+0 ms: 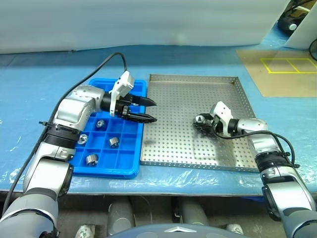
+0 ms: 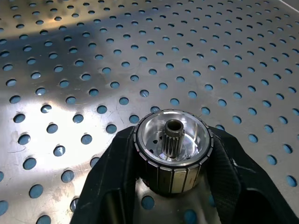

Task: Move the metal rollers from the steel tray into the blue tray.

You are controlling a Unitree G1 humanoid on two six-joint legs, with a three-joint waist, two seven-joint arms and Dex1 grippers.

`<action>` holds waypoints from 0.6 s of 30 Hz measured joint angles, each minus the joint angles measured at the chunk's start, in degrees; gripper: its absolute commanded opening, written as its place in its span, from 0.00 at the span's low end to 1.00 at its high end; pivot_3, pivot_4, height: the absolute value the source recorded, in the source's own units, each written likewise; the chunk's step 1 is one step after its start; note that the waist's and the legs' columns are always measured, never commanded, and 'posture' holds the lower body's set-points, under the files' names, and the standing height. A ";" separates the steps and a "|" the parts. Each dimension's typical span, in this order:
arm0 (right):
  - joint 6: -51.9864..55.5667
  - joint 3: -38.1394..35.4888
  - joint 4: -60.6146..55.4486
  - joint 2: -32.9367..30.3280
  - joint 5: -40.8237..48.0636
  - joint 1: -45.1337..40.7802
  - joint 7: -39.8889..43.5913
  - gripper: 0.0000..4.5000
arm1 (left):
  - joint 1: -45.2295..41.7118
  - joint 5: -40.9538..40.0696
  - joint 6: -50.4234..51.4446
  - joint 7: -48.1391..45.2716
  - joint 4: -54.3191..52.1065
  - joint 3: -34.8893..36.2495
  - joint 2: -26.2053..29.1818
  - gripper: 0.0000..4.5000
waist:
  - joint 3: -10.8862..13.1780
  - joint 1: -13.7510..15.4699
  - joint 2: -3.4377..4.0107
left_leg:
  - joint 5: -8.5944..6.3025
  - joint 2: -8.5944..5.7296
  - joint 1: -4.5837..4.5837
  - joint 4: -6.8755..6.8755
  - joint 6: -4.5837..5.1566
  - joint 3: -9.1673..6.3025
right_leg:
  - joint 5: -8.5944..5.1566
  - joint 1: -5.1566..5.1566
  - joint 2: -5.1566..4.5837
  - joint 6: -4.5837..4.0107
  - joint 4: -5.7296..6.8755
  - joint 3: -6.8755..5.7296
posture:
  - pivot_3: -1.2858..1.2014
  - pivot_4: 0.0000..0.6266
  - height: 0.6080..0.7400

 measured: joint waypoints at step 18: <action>1.01 3.36 -4.92 3.14 -0.87 -2.83 1.43 0.38 | 0.42 -0.40 1.50 0.53 -0.67 4.49 6.00 0.82 | 0.03 -0.41 0.04 | 0.04 0.13 -0.07 -0.13 -0.08 0.02 | 0.00 -0.22 0.04 0.00 0.01 0.00 | 0.48 0.24 1.00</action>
